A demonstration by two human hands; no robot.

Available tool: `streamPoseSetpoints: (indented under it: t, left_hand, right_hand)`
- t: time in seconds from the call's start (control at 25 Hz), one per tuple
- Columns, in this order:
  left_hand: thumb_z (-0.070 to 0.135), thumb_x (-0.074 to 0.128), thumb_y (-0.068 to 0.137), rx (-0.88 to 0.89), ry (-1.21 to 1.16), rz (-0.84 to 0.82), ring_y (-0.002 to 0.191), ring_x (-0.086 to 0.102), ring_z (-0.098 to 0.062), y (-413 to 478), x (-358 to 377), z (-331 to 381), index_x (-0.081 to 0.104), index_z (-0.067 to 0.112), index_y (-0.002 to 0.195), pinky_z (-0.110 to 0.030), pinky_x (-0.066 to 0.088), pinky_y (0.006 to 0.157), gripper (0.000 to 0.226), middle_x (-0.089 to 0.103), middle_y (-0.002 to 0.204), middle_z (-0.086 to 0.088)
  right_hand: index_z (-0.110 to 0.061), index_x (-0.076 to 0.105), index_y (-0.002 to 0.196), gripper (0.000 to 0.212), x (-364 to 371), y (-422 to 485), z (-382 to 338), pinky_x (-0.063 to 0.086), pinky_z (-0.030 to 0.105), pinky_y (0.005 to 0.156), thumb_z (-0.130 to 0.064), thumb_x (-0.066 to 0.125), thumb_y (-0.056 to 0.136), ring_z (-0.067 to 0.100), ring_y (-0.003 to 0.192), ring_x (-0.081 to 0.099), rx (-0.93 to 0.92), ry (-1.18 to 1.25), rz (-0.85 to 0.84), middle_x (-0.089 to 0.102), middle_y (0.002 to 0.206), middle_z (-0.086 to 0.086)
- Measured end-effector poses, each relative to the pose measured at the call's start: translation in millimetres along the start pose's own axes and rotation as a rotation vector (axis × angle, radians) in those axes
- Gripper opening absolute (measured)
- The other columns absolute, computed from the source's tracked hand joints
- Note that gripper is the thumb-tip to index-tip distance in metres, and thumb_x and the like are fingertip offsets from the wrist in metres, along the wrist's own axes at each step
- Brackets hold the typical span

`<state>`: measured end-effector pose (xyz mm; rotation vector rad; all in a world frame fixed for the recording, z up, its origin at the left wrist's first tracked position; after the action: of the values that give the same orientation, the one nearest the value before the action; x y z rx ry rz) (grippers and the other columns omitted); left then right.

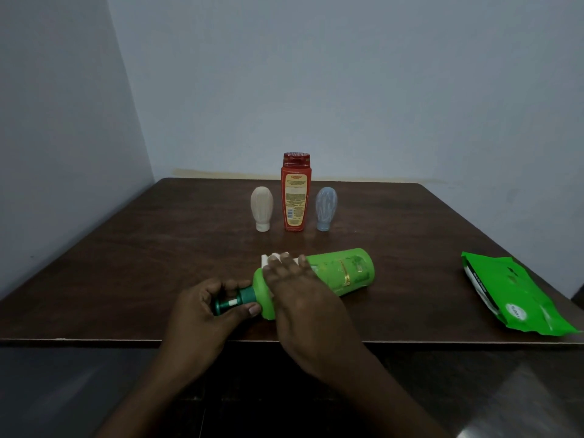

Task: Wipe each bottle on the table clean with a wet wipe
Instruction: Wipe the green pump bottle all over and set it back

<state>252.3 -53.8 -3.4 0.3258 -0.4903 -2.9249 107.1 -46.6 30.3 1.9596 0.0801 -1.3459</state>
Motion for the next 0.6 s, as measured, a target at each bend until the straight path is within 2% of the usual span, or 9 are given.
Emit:
streamPoseSetpoints:
  t: [0.12,0.24,0.36,0.48,0.6]
  left_hand:
    - [-0.005,0.085,0.074,-0.011,-0.01,-0.003,0.079,0.074,0.001,1.2,1.8,-2.7,0.078,0.013,0.099,-0.01,0.055,0.069,0.032,0.08,0.09,0.012]
    - [-0.004,0.084,0.076,-0.014,-0.016,0.006,0.079,0.073,0.004,0.9,2.5,-3.6,0.077,0.013,0.101,-0.008,0.053,0.068,0.031,0.079,0.089,0.017]
    - [-0.003,0.083,0.078,-0.008,-0.003,0.001,0.077,0.071,0.008,2.0,5.0,-1.0,0.077,0.016,0.101,-0.005,0.05,0.067,0.03,0.077,0.087,0.023]
    - [0.0,0.084,0.078,-0.001,0.013,0.012,0.079,0.072,0.006,3.9,4.3,-2.3,0.077,0.014,0.103,-0.006,0.051,0.068,0.029,0.079,0.089,0.02]
    - [0.001,0.083,0.08,-0.011,0.017,0.01,0.077,0.072,0.006,3.1,3.5,-2.7,0.078,0.016,0.101,-0.006,0.05,0.066,0.026,0.078,0.086,0.021]
  right_hand:
    - [-0.012,0.042,0.148,0.054,-9.3,1.4,43.0,0.01,0.03,0.121,-0.012,0.042,0.093,0.018,0.143,0.037,0.105,-0.013,-0.006,0.044,0.152,0.006]
    - [-0.011,0.054,0.14,0.051,-28.2,-6.9,111.8,0.02,0.037,0.121,-0.011,0.042,0.09,0.024,0.136,0.048,0.306,-0.09,0.063,0.055,0.143,0.01]
    - [-0.013,0.059,0.135,0.048,-37.4,-12.3,149.4,0.025,0.04,0.12,-0.018,0.041,0.091,0.024,0.134,0.05,0.455,-0.135,0.082,0.058,0.139,0.009]
    - [-0.009,0.057,0.136,0.049,-28.6,-4.5,128.9,0.026,0.043,0.12,-0.017,0.042,0.09,0.028,0.135,0.048,0.422,-0.167,0.078,0.057,0.14,0.012]
    - [-0.01,0.044,0.146,0.056,-7.5,2.6,67.7,0.016,0.037,0.123,-0.018,0.033,0.092,0.025,0.142,0.038,0.239,-0.088,0.024,0.047,0.15,0.011]
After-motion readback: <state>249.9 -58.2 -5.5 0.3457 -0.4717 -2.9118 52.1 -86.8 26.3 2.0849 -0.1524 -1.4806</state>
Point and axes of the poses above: each hand's wrist, its own y-axis towards the middle knuckle, its own x-axis out of the palm, z = x × y, the point moved 10 cm from there along y, towards the middle knuckle
